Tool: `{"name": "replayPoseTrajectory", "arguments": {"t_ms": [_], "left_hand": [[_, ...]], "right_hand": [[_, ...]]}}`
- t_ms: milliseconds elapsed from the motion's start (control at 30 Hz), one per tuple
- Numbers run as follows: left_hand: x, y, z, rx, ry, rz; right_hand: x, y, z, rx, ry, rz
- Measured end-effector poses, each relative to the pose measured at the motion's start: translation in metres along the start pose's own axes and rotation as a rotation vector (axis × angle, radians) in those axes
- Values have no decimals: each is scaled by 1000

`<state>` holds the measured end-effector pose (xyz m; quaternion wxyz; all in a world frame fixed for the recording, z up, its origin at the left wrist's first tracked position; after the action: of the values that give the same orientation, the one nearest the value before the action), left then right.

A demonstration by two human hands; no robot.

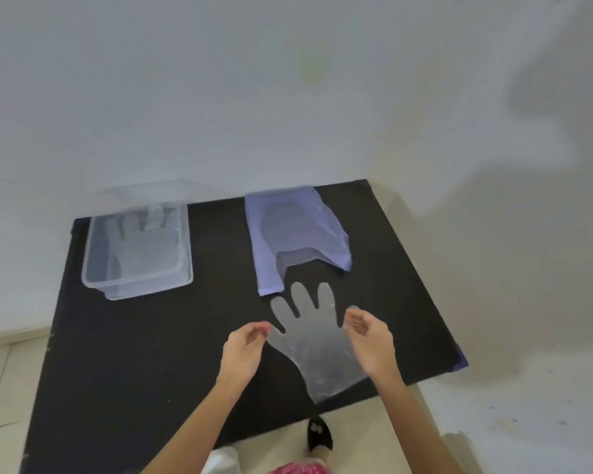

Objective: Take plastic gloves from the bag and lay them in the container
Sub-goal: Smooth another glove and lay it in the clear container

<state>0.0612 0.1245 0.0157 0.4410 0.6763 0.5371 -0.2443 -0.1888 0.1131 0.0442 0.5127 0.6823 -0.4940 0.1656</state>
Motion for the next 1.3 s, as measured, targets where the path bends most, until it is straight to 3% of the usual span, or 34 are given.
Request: {"name": "replayPoseTrajectory", "arguments": {"t_ms": [333, 500, 667, 767, 1067, 1200, 1300], "left_hand": [[46, -86, -39, -193, 291, -41], [72, -121, -48, -270, 463, -230], [52, -137, -51, -304, 426, -60], [56, -139, -51, -353, 409, 0], [34, -109, -59, -470, 316, -245], [8, -86, -57, -440, 237, -326], [-11, -63, -51, -444, 213, -324]], "right_hand": [[-87, 27, 27, 125, -143, -183], [-98, 8, 30, 154, -147, -200], [-107, -7, 30, 65, -76, -355], [-110, -9, 29, 56, -95, -313], [-85, 9, 24, 99, -146, 147], [-57, 11, 26, 152, -89, 216], [-25, 14, 32, 202, -13, 137]]}}
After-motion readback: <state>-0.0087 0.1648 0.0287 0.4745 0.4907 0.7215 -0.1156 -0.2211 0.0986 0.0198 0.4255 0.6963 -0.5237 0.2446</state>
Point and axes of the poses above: each hand's wrist, its own z-axis towards the middle knuckle, its own y-axis out of the back of the hand, x = y × z, the point moved 6 cm from there along z, towards the middle knuckle, and after that the axes turned 1 degree about -y, right-handed, at the moved point
